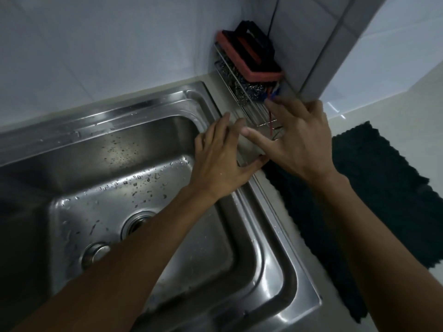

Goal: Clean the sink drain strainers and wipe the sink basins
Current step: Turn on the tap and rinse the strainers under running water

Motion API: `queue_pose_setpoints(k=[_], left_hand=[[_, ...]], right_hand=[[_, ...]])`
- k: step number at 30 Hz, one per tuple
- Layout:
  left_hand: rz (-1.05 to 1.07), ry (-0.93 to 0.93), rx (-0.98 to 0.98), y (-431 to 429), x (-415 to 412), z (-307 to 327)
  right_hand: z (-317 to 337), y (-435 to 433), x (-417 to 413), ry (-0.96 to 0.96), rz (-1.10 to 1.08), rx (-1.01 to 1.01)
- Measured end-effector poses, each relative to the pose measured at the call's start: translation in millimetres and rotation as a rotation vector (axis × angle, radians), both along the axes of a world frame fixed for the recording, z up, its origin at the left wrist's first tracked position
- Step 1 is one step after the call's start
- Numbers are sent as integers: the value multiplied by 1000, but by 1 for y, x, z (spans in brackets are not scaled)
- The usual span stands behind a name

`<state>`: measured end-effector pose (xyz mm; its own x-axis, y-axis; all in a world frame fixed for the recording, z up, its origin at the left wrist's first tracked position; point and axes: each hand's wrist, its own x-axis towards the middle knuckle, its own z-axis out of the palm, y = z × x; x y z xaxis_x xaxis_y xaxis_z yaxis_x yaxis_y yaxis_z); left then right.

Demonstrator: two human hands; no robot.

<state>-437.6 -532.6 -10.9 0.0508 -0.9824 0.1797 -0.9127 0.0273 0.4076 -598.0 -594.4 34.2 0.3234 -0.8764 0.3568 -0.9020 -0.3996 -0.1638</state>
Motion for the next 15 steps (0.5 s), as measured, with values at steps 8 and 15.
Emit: queue_pose_setpoints(k=[8, 15], left_hand=[[52, -3, 38, 50, 50, 14], [368, -22, -29, 185, 200, 41]], right_hand=[[30, 47, 32, -178, 54, -112], [46, 168, 198, -1050, 305, 622]])
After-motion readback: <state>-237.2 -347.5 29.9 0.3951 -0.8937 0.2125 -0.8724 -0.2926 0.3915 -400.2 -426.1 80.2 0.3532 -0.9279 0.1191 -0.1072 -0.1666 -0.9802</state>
